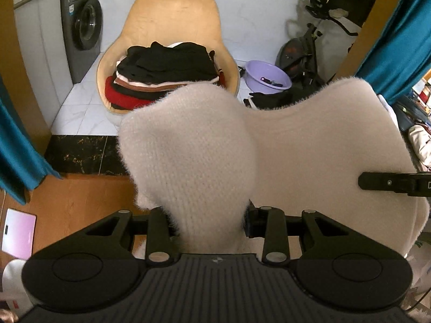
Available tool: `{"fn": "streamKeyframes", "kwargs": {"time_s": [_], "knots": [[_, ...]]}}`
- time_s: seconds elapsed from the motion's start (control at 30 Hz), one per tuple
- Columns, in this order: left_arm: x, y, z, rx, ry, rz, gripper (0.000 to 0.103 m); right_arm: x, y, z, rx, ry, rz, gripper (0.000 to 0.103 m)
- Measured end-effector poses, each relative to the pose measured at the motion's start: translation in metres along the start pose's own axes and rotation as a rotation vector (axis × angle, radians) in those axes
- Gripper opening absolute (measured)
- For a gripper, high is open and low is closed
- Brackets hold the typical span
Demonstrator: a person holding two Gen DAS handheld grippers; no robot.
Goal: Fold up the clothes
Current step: 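Lift the folded sweater with both grippers and carry it toward the tan chair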
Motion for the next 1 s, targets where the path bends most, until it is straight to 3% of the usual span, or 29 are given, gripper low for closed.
{"fn": "streamKeyframes", "kwargs": {"time_s": [0.2,0.33,0.53,0.7,1.0], "knots": [[0.031,-0.073,-0.053,-0.01,-0.005,0.0,0.036,-0.017,-0.071,-0.064,-0.034,-0.028,-0.012,0.035],[0.049,-0.14,-0.097,-0.003,-0.036,0.045,0.036,-0.03,-0.131,-0.112,-0.065,-0.06,-0.018,0.036],[0.057,-0.219,-0.144,-0.01,-0.057,0.039,0.036,-0.056,-0.225,-0.169,-0.031,-0.082,-0.004,0.036],[0.082,-0.259,-0.176,-0.002,-0.04,0.098,0.036,-0.05,-0.289,-0.214,-0.018,-0.075,0.036,0.036],[0.178,-0.323,-0.245,0.068,0.032,0.158,0.036,-0.015,-0.366,-0.324,0.057,-0.004,-0.042,0.036]]}}
Point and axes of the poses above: each gripper's, at about its wrist camera, not at the fingertips, and z roughly against the way its jaws point, x to its left, y to its underside, the point moved 2 cm from there along -z, roughly the way its jaws point, and after that the axes turned 1 degree about -x, right-handed, at the moved point
